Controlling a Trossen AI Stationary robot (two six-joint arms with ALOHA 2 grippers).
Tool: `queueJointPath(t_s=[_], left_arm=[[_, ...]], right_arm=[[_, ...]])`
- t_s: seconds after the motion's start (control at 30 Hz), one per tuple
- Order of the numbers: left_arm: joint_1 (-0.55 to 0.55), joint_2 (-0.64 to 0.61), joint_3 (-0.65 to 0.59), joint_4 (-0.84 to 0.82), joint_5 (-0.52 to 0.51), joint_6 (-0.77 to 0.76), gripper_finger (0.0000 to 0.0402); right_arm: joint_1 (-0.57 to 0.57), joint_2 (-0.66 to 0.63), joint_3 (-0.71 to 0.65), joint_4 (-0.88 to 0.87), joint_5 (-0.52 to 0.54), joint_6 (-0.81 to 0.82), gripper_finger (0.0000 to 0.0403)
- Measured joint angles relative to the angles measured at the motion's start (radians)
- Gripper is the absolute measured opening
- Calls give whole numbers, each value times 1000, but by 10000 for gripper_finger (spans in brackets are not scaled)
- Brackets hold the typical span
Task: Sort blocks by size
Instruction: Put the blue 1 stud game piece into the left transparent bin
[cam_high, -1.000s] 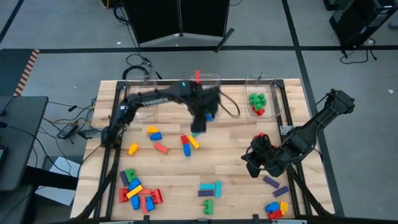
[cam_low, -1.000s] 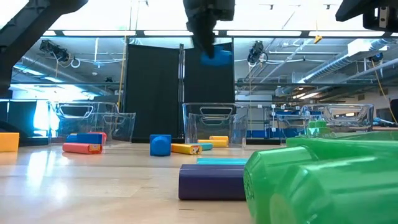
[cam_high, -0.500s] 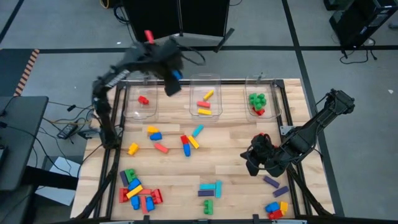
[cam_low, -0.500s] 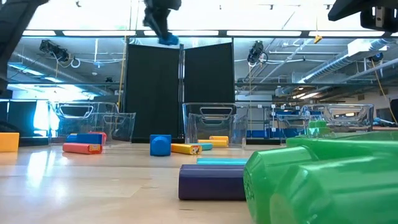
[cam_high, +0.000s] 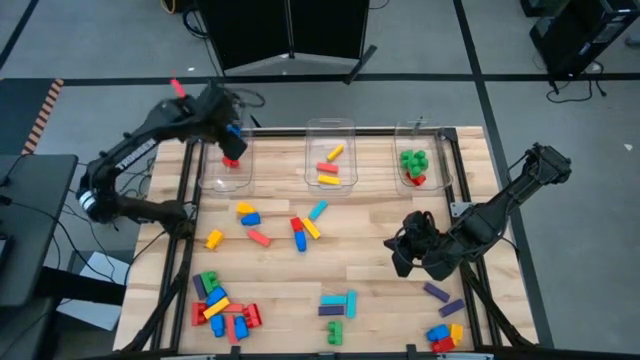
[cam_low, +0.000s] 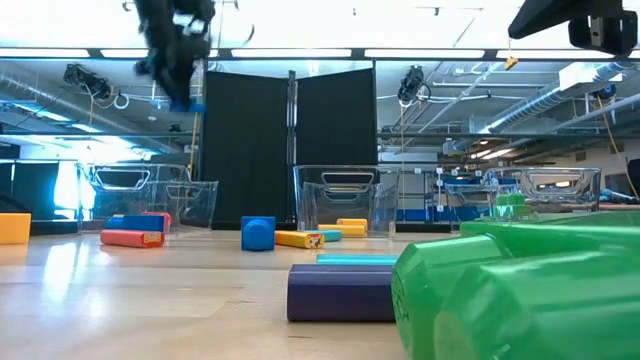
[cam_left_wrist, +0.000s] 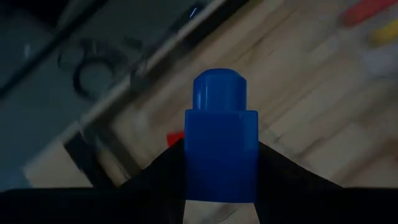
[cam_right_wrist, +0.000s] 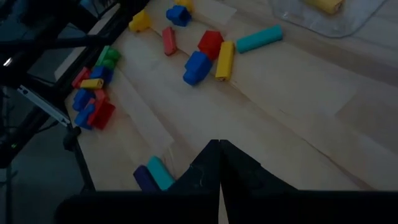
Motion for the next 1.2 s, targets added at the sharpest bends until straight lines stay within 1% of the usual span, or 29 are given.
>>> queueJointPath(t_s=[0.1, 0.2, 0.3, 0.37, 0.53, 0.7, 0.77, 1.03, 1.1, 1.2], left_arm=[[36, -38, -167, 96, 6, -57, 143], [71, -33, -291, 155, 59, -61, 143], [94, -4, -376, 227, 115, -62, 143], [112, 23, -415, 240, 134, -61, 143], [120, 113, -446, 253, 139, -32, 143], [119, 199, -445, 283, 143, -22, 143], [119, 222, -445, 296, 142, 12, 143], [119, 239, -445, 305, 157, 22, 145], [120, 239, -445, 307, 159, 22, 154], [120, 239, -445, 308, 159, 20, 178]], right_arm=[[-12, 0, 0, 0, 0, -1, 15], [-24, 0, 0, 0, 0, -2, 15], [-33, 0, 0, 1, 0, -2, 14], [-38, 0, 0, 8, 0, -2, 14], [-48, 0, 0, 23, 0, -2, 15], [-57, 0, 0, 23, 0, 0, 13], [-62, 0, 0, 23, 0, 1, 14], [-76, 0, 0, 27, 0, 1, 13], [-76, 0, 0, 27, 0, 1, 14], [-76, 0, 0, 27, 0, 1, 15]])
